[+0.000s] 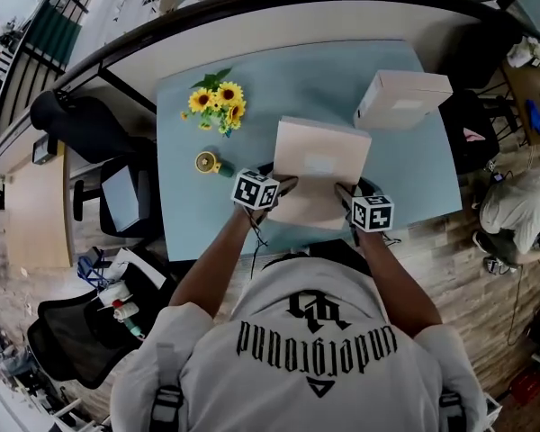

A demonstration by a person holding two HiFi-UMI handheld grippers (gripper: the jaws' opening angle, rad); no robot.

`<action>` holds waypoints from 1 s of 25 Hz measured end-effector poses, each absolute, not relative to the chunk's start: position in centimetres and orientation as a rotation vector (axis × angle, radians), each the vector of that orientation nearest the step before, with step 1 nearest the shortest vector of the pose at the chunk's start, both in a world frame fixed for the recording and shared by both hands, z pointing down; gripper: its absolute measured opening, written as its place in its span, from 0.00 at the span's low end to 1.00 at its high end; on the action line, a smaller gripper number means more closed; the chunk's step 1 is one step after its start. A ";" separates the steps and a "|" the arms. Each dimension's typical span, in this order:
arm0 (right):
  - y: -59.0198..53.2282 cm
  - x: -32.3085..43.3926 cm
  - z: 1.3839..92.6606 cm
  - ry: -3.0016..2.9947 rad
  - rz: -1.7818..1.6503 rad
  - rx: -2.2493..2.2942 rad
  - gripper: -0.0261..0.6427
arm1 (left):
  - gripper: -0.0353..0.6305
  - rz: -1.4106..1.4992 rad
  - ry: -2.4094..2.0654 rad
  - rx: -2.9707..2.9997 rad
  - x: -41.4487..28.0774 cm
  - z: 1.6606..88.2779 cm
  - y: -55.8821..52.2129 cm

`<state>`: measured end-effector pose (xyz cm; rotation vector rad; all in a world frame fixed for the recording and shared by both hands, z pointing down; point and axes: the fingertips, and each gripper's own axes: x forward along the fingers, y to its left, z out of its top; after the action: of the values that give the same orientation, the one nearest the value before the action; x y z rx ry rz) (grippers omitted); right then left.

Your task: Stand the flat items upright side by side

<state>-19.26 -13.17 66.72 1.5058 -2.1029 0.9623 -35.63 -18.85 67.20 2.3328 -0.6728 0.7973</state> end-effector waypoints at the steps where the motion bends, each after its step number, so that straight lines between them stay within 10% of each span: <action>1: -13.0 -18.8 66.2 -2.099 0.930 1.521 0.47 | 0.58 0.797 -0.677 2.354 -35.2 66.7 -18.7; 25: -15.1 -0.3 58.7 -2.183 0.338 1.603 0.46 | 0.58 0.693 -1.037 2.568 -17.2 59.7 -19.4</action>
<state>-0.32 -15.14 58.73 1.6027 -2.1831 0.3376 -17.16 -19.37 59.68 2.5675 -1.0373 0.6927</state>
